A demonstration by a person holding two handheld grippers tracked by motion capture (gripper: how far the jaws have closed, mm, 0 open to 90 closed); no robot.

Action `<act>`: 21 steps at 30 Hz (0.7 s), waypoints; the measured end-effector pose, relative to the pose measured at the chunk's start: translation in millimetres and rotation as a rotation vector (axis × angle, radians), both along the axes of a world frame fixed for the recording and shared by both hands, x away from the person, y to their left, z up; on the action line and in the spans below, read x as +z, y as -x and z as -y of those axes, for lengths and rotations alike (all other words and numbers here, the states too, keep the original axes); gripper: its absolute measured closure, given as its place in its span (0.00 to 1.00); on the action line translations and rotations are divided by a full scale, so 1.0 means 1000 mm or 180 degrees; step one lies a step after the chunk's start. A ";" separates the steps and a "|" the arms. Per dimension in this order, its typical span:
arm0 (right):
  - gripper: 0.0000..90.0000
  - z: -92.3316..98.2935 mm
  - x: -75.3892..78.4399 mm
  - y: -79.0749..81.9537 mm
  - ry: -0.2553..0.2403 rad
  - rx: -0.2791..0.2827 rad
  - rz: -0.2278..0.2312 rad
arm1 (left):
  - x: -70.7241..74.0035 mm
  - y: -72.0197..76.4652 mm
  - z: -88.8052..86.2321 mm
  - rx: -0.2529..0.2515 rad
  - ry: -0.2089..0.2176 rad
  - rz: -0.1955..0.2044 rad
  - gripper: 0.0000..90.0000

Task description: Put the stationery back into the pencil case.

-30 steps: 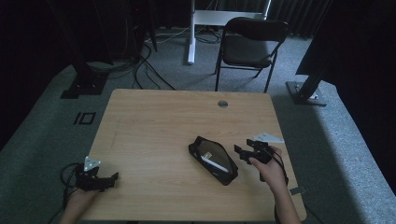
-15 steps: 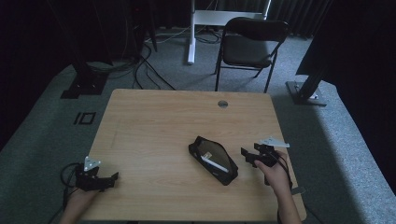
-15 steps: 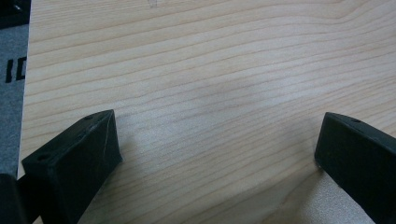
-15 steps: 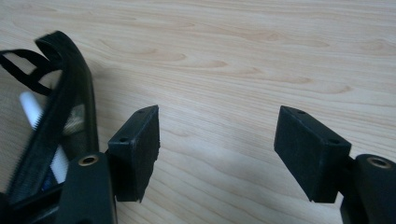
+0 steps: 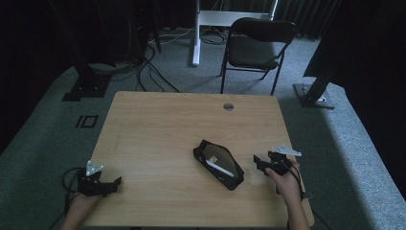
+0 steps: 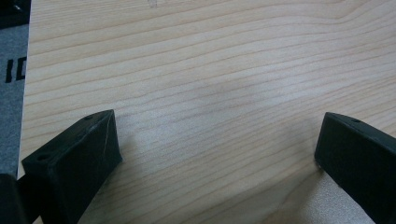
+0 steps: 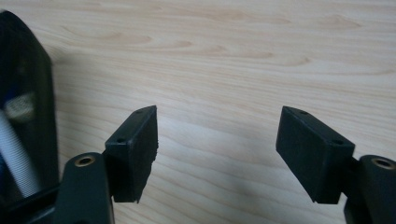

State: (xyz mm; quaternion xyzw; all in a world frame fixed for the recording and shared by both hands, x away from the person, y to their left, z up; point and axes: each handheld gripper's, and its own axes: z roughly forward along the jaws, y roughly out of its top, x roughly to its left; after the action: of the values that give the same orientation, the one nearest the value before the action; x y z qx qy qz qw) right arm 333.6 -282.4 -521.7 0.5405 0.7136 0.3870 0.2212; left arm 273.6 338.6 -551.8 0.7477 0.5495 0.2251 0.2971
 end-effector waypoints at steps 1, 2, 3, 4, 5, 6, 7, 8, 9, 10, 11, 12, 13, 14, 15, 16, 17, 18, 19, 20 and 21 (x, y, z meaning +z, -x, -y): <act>0.32 0.000 0.000 0.000 0.0000 0.0000 0.0000 | 0.000 0.000 0.000 0.0000 -0.0001 0.0000 0.00; 0.32 0.002 -0.001 0.001 0.0006 -0.0061 0.0002 | 0.000 0.000 0.000 0.0000 0.0000 0.0000 0.00; 0.32 0.003 -0.002 0.002 0.0014 -0.0084 0.0002 | 0.000 0.000 0.000 0.0000 0.0000 0.0000 0.00; 0.32 0.003 -0.002 0.002 0.0014 -0.0084 0.0002 | 0.000 0.000 0.000 0.0000 0.0000 0.0000 0.00; 0.32 0.004 -0.003 0.003 0.0035 -0.0106 -0.0003 | 0.000 0.000 0.000 -0.0001 0.0000 0.0000 0.00; 0.32 0.005 -0.004 0.004 0.0068 -0.0142 -0.0009 | 0.000 0.000 0.000 -0.0001 0.0000 0.0000 0.00; 0.32 0.006 -0.005 0.005 0.0089 -0.0157 -0.0012 | 0.000 0.000 0.000 0.0000 0.0000 0.0000 0.00; 0.32 0.007 -0.005 0.006 0.0112 -0.0175 -0.0003 | 0.000 0.000 0.000 0.0000 0.0000 0.0000 0.00; 0.31 0.007 -0.006 0.006 0.0121 -0.0206 -0.0004 | 0.000 0.000 0.000 0.0000 0.0000 0.0000 0.00; 0.31 0.007 -0.006 0.006 0.0121 -0.0206 -0.0004 | 0.000 0.000 0.000 0.0000 0.0000 0.0000 0.00; 0.31 0.008 -0.006 0.007 0.0129 -0.0238 -0.0013 | 0.000 0.000 0.000 0.0000 0.0000 0.0000 0.00; 0.31 0.010 -0.007 0.008 0.0177 -0.0288 -0.0017 | 0.000 0.000 0.000 0.0000 0.0000 0.0000 0.00; 0.31 0.011 -0.008 0.009 0.0193 -0.0311 -0.0025 | 0.000 0.000 0.000 0.0000 0.0001 0.0000 0.00; 0.31 0.012 -0.009 0.010 0.0202 -0.0341 -0.0033 | 0.000 0.000 0.000 0.0000 0.0000 0.0000 0.00; 0.31 0.013 -0.009 0.010 0.0211 -0.0373 -0.0030 | 0.000 0.000 0.000 0.0001 0.0000 0.0000 0.00; 0.31 0.014 -0.010 0.011 0.0216 -0.0402 -0.0025 | 0.000 0.000 0.000 0.0000 0.0000 0.0000 0.00; 0.30 0.015 -0.010 0.012 0.0219 -0.0423 -0.0028 | 0.000 0.000 0.000 0.0001 0.0001 0.0000 0.00; 0.30 0.016 -0.010 0.012 0.0226 -0.0447 -0.0039 | 0.000 0.000 0.000 0.0000 0.0001 0.0000 0.00; 0.30 0.017 -0.011 0.013 0.0250 -0.0465 -0.0033 | 0.000 0.000 0.000 0.0000 0.0000 0.0000 0.00; 0.30 0.018 -0.011 0.014 0.0255 -0.0477 -0.0035 | 0.000 0.000 0.000 0.0000 0.0000 0.0000 0.00; 0.30 0.019 -0.011 0.015 0.0256 -0.0495 -0.0031 | 0.000 0.000 0.000 0.0000 0.0000 0.0000 0.00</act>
State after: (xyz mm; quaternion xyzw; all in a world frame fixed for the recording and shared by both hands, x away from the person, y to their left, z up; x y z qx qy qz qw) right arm 318.8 -301.5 -532.4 0.5868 0.6855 0.3370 0.2687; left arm 273.6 338.5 -551.8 0.7477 0.5495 0.2251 0.2971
